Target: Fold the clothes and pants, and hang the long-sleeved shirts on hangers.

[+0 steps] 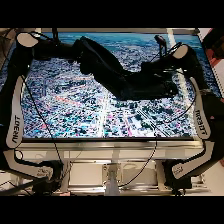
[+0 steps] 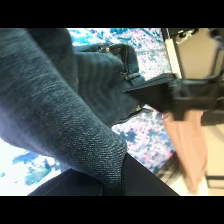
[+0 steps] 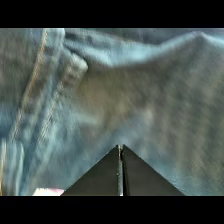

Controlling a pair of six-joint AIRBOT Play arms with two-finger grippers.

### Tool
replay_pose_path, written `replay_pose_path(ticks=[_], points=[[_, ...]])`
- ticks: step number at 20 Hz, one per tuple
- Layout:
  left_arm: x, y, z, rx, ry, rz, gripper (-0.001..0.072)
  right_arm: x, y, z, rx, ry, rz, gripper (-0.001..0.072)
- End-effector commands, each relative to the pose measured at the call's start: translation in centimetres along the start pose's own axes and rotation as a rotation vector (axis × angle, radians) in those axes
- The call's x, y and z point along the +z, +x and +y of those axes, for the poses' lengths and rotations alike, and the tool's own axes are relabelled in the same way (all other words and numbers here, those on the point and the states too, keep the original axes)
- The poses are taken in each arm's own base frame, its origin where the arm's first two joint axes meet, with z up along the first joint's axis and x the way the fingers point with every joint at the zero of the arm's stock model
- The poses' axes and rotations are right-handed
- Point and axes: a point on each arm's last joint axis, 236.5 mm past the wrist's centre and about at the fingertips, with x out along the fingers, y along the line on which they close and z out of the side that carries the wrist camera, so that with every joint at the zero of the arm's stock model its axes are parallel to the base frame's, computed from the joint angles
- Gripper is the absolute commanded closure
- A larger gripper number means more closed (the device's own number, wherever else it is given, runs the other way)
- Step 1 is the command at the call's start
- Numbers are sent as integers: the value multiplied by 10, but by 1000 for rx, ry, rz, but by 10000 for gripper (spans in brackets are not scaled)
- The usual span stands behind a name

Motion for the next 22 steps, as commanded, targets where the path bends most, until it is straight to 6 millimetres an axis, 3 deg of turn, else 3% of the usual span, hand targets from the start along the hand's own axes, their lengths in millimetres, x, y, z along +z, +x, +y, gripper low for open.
replay_pose_path(ticks=[1, 4, 7, 12, 15, 18, 22], points=[[4, -2, -4, -2, -37, -4, 678, 3, 58, 43, 59, 33, -36, 658], [2, 2, 5, 16, -39, 6, 678, -23, 107, 90, 116, 25, 15, 658], [1, 0, 22, 80, 16, 15, 677, -52, 138, 149, 196, 2, 56, 658], [3, -30, 49, 117, 18, 28, 678, -74, 156, 257, 332, -24, -17, 659], [3, -62, 61, 136, -7, 33, 678, -86, 160, 297, 362, -65, -64, 659], [2, -78, 58, 141, 27, 36, 678, -90, 161, 301, 355, -92, -65, 658], [-16, -56, 39, 121, 93, 108, 678, -86, 160, 264, 312, -87, -6, 658]])
